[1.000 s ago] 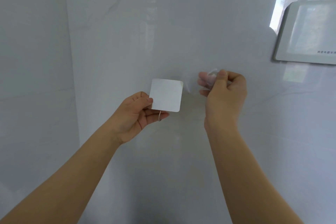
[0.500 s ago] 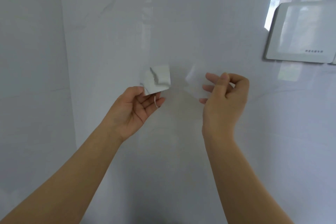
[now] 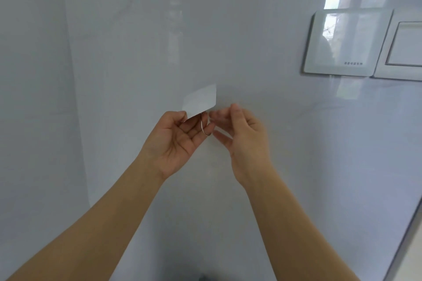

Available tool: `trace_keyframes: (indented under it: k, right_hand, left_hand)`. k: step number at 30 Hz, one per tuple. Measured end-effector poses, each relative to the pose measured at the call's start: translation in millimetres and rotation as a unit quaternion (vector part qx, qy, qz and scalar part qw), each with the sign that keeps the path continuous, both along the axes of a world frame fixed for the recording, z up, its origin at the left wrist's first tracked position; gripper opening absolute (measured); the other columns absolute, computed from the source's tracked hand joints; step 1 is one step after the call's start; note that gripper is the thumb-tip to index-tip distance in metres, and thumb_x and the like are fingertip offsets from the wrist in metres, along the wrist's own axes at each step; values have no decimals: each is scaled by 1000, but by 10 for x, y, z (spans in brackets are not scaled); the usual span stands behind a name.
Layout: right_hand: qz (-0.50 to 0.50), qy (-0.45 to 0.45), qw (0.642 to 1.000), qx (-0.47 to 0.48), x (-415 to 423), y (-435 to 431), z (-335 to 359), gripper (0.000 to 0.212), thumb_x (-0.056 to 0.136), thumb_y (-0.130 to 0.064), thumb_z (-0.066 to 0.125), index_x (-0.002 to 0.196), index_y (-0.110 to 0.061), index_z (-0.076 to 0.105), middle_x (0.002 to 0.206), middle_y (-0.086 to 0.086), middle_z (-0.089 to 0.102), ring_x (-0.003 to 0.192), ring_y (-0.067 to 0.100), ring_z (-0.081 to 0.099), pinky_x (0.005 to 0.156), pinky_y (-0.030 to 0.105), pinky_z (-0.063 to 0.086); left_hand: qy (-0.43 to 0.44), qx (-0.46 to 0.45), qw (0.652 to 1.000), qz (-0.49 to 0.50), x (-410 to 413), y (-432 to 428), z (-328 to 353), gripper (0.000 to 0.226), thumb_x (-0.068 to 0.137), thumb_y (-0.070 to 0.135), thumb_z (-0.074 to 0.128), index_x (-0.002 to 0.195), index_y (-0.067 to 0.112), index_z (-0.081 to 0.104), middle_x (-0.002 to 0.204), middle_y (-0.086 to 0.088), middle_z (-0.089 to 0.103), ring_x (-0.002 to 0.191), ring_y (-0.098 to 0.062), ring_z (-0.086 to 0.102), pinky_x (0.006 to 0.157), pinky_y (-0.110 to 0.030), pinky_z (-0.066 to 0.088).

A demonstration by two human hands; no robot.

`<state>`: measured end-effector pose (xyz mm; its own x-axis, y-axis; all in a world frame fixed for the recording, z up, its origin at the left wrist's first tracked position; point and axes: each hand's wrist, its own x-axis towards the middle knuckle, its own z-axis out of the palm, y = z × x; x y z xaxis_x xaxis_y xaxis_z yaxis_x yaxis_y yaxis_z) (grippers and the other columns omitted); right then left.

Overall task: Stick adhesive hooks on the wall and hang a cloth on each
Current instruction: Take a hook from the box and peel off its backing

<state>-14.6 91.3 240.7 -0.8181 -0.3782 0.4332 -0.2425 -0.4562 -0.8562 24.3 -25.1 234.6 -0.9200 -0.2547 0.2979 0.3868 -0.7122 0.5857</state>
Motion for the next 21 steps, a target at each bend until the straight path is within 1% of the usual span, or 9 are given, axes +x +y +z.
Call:
trace_keyframes:
  k: [2, 5, 6, 8, 10, 13, 16, 18, 21]
  right_hand:
    - [4, -20, 1000, -1, -19, 0, 2, 16, 93, -6, 51, 81, -15, 58, 76, 1, 69, 83, 16, 65, 87, 34, 53]
    - [10, -31, 999, 33, -43, -20, -20, 19, 86, 5, 56, 87, -14, 59, 87, 9, 63, 84, 22, 59, 96, 37, 50]
    - [19, -38, 998, 40, -41, -21, -25, 20, 86, 6, 56, 87, -15, 59, 90, 11, 62, 85, 22, 59, 98, 37, 49]
    - [35, -49, 996, 63, -51, -15, -29, 22, 85, 3, 59, 89, -19, 58, 102, 12, 62, 90, 19, 59, 97, 34, 48]
    - [47, -55, 992, 99, -53, -1, -25, 23, 83, -1, 62, 91, -23, 58, 109, 9, 62, 93, 14, 60, 90, 30, 48]
    - [41, -66, 993, 90, -61, 14, -41, 21, 84, 0, 60, 88, -20, 59, 92, 2, 67, 83, 11, 62, 76, 23, 48]
    - [-51, -46, 993, 93, -83, 38, -79, 18, 86, -3, 58, 86, -21, 62, 78, -9, 63, 71, 7, 55, 59, 12, 44]
    - [-86, -44, 992, 87, -91, 69, -108, 20, 86, -2, 57, 92, -20, 60, 76, -9, 59, 64, 7, 49, 47, 4, 40]
    - [-120, -47, 988, 87, -72, 166, -208, 38, 85, 0, 58, 113, -25, 51, 83, -8, 59, 60, 8, 50, 42, 3, 38]
  left_hand:
    - [-8, -15, 1000, 2, 8, 14, -10, 43, 89, 6, 37, 60, 3, 69, 75, -11, 68, 66, -19, 68, 76, -38, 59]
    - [-18, -32, 999, 11, 16, 23, -7, 51, 90, 7, 35, 49, 7, 66, 70, -10, 69, 63, -18, 68, 78, -39, 56]
    - [-22, -32, 999, 12, 21, 16, -11, 51, 91, 6, 35, 50, 7, 65, 69, -10, 69, 63, -19, 69, 79, -40, 55]
    - [-27, -31, 999, 13, 19, -2, -25, 42, 91, 6, 35, 60, 5, 63, 70, -11, 69, 63, -19, 69, 78, -40, 55]
    - [-31, -30, 999, 14, 15, -27, -43, 29, 91, 7, 35, 72, 5, 57, 71, -10, 70, 65, -18, 69, 80, -40, 54]
    - [-32, -34, 999, 10, 9, -38, -58, 23, 91, 7, 35, 77, 5, 54, 72, -10, 70, 65, -18, 69, 81, -41, 54]
    - [-45, -37, 998, 16, 2, -13, -83, 22, 91, 6, 37, 79, 4, 55, 73, -12, 69, 65, -20, 68, 77, -42, 56]
    - [-55, -40, 997, 21, -14, 9, -119, 21, 91, 6, 38, 79, 3, 55, 73, -13, 68, 65, -20, 68, 75, -41, 58]
    - [-72, -69, 995, 31, -21, 76, -203, 23, 92, 5, 39, 73, 5, 52, 71, -13, 67, 64, -19, 68, 72, -38, 60]
